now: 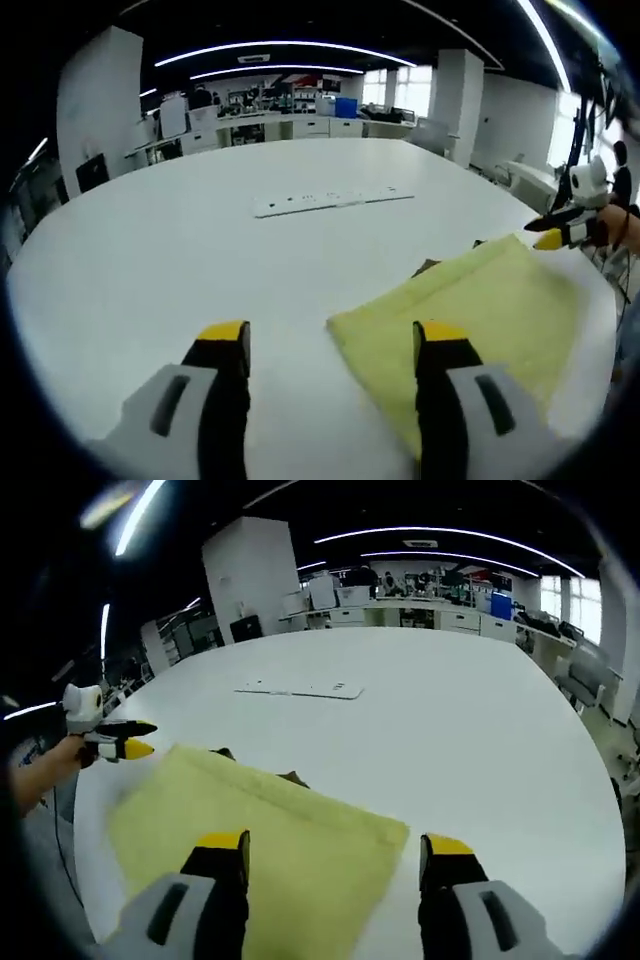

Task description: Fold the garment on the visible template until the final outline fits inside the template.

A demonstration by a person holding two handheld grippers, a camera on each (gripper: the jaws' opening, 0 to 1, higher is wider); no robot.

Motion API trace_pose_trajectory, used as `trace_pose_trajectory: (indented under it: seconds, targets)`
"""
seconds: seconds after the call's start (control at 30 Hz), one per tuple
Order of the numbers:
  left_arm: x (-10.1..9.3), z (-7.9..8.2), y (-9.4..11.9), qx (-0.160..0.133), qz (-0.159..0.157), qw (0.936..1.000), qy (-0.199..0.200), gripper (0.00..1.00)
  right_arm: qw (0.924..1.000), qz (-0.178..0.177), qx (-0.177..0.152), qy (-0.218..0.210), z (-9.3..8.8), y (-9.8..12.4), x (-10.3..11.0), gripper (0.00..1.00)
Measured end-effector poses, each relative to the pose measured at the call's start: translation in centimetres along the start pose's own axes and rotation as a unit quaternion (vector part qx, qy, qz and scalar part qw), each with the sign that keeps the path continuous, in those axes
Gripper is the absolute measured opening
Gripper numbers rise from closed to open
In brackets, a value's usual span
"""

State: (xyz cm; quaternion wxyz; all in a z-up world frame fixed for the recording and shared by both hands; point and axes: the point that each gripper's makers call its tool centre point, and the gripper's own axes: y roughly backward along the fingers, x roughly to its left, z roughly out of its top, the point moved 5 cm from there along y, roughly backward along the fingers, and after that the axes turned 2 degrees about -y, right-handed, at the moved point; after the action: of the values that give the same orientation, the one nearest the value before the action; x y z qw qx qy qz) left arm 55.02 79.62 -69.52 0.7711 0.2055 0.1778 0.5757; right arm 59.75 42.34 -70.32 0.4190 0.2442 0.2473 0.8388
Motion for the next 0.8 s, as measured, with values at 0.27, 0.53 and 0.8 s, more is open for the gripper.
trace_pose_trajectory:
  seconds: [0.27, 0.53, 0.8]
  targets:
    - [-1.1, -0.2, 2.4, -0.018, -0.030, 0.9994, -0.005, 0.82, 0.9994, 0.027, 0.013, 0.017, -1.3, 2.2, 1.3, 0.81]
    - [-2.2, -0.9, 5.0, -0.032, -0.070, 0.9971, -0.003, 0.84, 0.9980, 0.051, 0.028, 0.026, -3.4, 5.0, 2.4, 0.83]
    - [-2.5, -3.0, 7.0, -0.015, -0.085, 0.9960, -0.021, 0.76, 0.9971, 0.061, 0.039, 0.022, -5.6, 7.2, 2.9, 0.79]
